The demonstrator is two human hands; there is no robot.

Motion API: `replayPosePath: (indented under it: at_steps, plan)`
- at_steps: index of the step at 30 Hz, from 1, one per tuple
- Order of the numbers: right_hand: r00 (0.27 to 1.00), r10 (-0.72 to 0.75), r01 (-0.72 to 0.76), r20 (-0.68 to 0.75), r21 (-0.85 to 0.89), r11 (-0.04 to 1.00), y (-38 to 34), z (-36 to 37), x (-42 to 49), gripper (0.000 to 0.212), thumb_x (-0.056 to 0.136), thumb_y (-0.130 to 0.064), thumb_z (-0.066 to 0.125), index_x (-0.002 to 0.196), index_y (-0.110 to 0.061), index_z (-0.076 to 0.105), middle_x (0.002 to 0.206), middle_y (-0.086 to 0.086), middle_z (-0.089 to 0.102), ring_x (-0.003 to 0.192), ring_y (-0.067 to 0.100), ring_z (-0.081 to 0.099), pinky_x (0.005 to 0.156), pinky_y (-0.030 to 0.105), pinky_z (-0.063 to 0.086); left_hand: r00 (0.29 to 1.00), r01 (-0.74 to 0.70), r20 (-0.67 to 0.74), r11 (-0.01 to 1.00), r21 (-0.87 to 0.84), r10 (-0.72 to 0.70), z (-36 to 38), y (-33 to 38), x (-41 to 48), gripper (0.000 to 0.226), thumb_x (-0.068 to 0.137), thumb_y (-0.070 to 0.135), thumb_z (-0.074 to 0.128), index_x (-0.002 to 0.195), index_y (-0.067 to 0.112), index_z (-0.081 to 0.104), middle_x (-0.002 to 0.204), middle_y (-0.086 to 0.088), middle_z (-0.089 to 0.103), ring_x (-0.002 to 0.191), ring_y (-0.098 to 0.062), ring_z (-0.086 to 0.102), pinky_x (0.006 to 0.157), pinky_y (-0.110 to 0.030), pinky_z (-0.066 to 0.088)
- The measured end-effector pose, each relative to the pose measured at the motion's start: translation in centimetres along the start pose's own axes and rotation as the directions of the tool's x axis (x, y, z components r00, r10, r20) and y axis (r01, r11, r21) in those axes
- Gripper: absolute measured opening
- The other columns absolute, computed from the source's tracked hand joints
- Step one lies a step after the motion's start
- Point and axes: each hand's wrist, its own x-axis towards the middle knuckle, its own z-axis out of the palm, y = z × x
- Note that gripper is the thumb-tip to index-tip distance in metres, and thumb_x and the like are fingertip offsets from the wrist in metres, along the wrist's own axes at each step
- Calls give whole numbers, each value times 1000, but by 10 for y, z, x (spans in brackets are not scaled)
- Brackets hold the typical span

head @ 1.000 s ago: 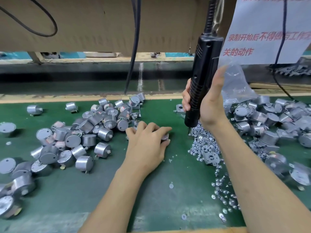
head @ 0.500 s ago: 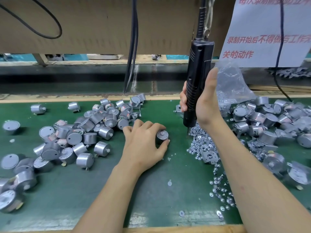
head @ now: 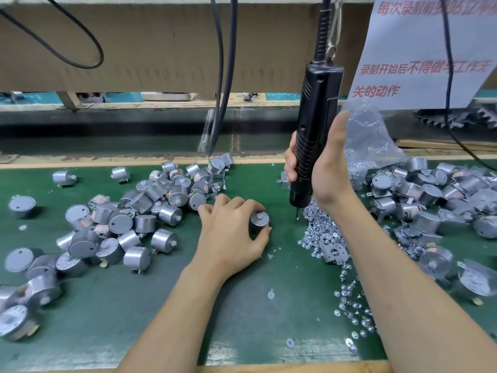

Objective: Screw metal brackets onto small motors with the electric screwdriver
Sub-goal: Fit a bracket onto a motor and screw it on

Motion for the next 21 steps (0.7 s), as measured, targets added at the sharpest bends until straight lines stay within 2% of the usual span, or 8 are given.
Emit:
replayPosePath:
  at_steps: [11, 21]
  plan:
    - [999, -17, 17, -32, 16, 1000, -3, 0, -4, 86, 59, -101, 35, 70, -18, 52, 59, 7, 45, 47, 22, 41, 54, 35, 40, 1000, -10, -2, 1000, -21, 10, 0, 0, 0, 28, 80, 54, 58, 102, 38, 61, 94, 17, 61, 98, -17, 46, 83, -39, 28]
    - [998, -23, 23, -59, -5, 1000, -2, -1, -4, 82, 60, -102, 34, 65, -23, 55, 57, 8, 47, 47, 23, 44, 53, 33, 42, 1000, -14, -9, 1000, -27, 14, 1, 0, 0, 25, 81, 52, 61, 101, 37, 61, 92, 17, 59, 96, -16, 44, 81, -37, 27]
